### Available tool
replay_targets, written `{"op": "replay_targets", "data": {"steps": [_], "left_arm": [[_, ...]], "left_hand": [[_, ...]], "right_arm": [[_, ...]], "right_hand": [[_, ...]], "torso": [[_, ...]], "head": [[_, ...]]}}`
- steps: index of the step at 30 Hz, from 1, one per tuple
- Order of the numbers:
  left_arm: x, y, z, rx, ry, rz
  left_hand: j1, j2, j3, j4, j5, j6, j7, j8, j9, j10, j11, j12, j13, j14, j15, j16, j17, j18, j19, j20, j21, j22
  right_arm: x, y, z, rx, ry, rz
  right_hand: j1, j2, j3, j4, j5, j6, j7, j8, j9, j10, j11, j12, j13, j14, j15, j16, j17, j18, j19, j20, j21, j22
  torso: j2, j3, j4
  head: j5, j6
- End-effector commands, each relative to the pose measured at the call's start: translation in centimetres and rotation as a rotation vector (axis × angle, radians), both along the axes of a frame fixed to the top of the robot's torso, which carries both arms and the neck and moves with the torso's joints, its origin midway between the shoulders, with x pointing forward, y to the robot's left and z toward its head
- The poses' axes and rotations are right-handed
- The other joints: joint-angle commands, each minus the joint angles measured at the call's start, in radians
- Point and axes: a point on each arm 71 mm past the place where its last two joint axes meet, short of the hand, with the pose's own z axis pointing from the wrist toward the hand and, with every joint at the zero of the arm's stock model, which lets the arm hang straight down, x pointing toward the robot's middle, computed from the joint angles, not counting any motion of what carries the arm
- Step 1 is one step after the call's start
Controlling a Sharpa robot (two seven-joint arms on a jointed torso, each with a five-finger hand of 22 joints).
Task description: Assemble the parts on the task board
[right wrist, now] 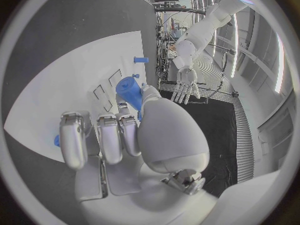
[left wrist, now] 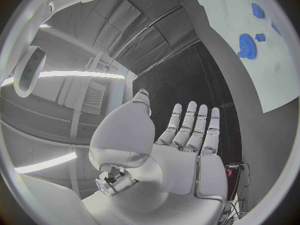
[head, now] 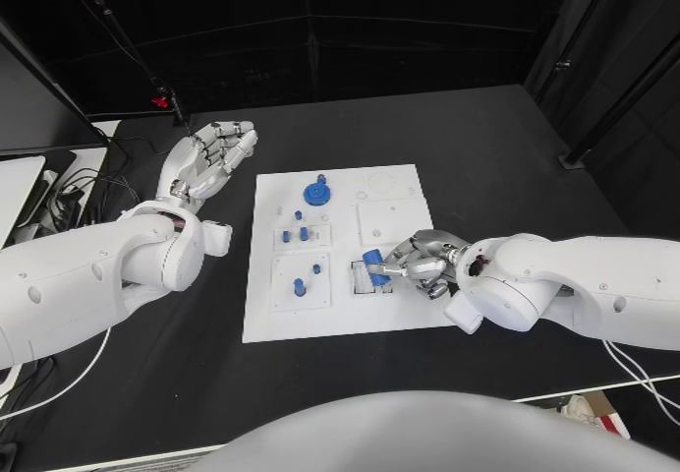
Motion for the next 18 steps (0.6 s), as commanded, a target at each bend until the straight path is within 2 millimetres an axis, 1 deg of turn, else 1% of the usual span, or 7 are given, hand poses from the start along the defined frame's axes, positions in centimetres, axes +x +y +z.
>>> {"op": "replay_targets", "data": {"steps": [1,5,8,16,18], "left_arm": [[-0.21,-0.21,0.73,-0.031,-0.088,-0.027],[-0.21,-0.22,0.72,-0.031,-0.087,-0.028],[-0.21,-0.22,0.72,-0.031,-0.087,-0.028],[-0.20,-0.25,0.72,-0.031,-0.087,-0.028],[-0.20,-0.24,0.72,-0.031,-0.086,-0.028]], "left_hand": [[0.000,0.009,-0.005,0.000,0.005,-0.007,0.146,0.006,-0.001,-0.008,-0.002,0.007,-0.002,-0.004,0.002,0.004,-0.001,-0.019,0.001,0.002,0.006,-0.001],[0.000,0.009,-0.005,0.000,0.005,-0.007,0.146,0.006,-0.001,-0.008,-0.002,0.007,-0.002,-0.004,0.002,0.004,-0.001,-0.019,0.001,0.002,0.006,-0.001],[0.000,0.009,-0.005,0.000,0.005,-0.007,0.146,0.006,-0.001,-0.008,-0.002,0.007,-0.002,-0.004,0.002,0.004,-0.001,-0.019,0.001,0.002,0.006,-0.001],[0.001,0.010,-0.006,0.000,0.005,-0.007,0.146,0.007,-0.001,-0.007,-0.002,0.008,-0.002,-0.004,0.002,0.005,-0.002,-0.019,0.000,0.002,0.006,-0.002],[0.001,0.010,-0.006,0.000,0.005,-0.007,0.146,0.007,-0.001,-0.007,-0.002,0.008,-0.002,-0.004,0.002,0.005,-0.002,-0.019,0.000,0.002,0.006,-0.002]], "right_arm": [[0.06,0.07,-0.03,-0.027,0.002,0.007],[0.18,0.21,-0.09,-0.054,-0.009,0.013],[0.23,0.30,-0.15,-0.071,-0.011,0.017],[0.40,0.46,-0.30,-0.101,-0.012,0.013],[0.43,0.54,-0.36,-0.109,-0.008,0.015]], "right_hand": [[-0.021,0.004,-0.007,0.002,-0.004,0.080,-0.065,-0.007,0.002,0.106,0.000,0.003,0.263,0.106,-0.001,0.002,0.263,-0.007,0.104,0.001,0.003,0.263],[-0.040,0.006,-0.018,0.004,-0.006,0.086,-0.064,-0.017,0.003,0.106,0.001,0.003,0.263,0.106,-0.001,0.002,0.263,-0.007,0.104,0.002,0.003,0.263],[-0.053,0.009,-0.026,0.004,-0.010,0.089,-0.064,-0.024,0.003,0.106,0.002,0.003,0.263,0.106,-0.001,0.002,0.263,-0.007,0.104,0.002,0.003,0.263],[-0.060,0.012,-0.029,0.004,-0.013,0.091,-0.064,-0.028,0.003,0.106,0.002,0.003,0.263,0.106,-0.001,0.002,0.263,-0.007,0.104,0.002,0.003,0.263],[-0.061,0.013,-0.030,0.004,-0.014,0.092,-0.064,-0.029,0.003,0.106,0.002,0.003,0.263,0.106,-0.001,0.002,0.263,-0.007,0.104,0.002,0.003,0.263]], "torso": [[0.000,0.0000,0.0001],[0.000,0.0003,-0.0009],[-0.001,-0.0001,-0.0008],[0.000,0.0000,-0.0003],[0.000,-0.0004,-0.0014]], "head": [[0.000,0.000],[0.003,0.000],[0.002,0.000],[0.003,0.000],[0.004,0.000]]}}
